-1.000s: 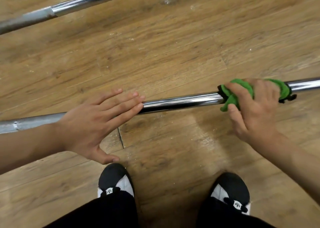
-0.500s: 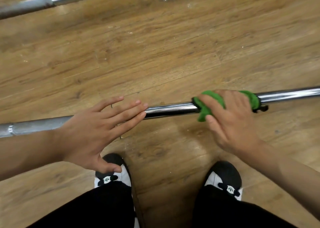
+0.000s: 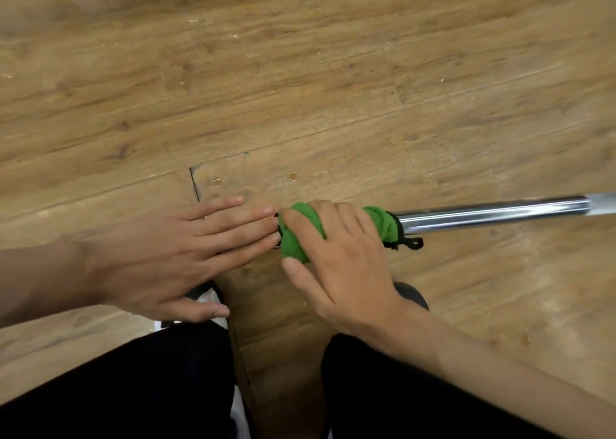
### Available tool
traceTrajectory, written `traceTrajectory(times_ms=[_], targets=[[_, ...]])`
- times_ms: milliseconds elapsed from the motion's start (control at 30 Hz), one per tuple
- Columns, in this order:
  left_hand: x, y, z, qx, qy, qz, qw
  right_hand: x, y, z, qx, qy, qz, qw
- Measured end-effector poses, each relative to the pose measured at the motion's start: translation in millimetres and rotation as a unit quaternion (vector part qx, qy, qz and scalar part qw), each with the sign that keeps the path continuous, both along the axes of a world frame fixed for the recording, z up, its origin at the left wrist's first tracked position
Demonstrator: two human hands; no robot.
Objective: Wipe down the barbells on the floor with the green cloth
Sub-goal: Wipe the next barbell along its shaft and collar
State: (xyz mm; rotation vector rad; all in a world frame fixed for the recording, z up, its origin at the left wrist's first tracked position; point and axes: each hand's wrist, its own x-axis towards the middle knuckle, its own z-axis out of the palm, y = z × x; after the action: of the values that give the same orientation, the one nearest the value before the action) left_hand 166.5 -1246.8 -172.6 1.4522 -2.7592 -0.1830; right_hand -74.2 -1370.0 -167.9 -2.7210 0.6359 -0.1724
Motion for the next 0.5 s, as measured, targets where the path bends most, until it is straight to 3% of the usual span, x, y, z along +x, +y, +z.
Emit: traceTrajectory(times_ms=[100,233,333,500], targets=[[-7.1,8.8,1.0,-0.002,-0.007,-0.001,1.0,-49.7,-28.4,-8.2,-0.049,-0.018,-0.022,0.998],[-16.5,15.9,1.2,-0.011,-0.002,-0.003,1.0,-116.7,-69.2,-13.5,-0.079,-0.019,-0.168,0.982],[-22.0,19.9,0.2,-0.003,0.005,-0.001,1.0,-109.8,-62.3,-6.2,-0.059,-0.03,-0.27,0.961],[-24.7,22.7,1.6,0.005,-0.005,-0.003,1.0,-39.9,5.3,0.8,0.012,-0.011,-0.086,0.996]])
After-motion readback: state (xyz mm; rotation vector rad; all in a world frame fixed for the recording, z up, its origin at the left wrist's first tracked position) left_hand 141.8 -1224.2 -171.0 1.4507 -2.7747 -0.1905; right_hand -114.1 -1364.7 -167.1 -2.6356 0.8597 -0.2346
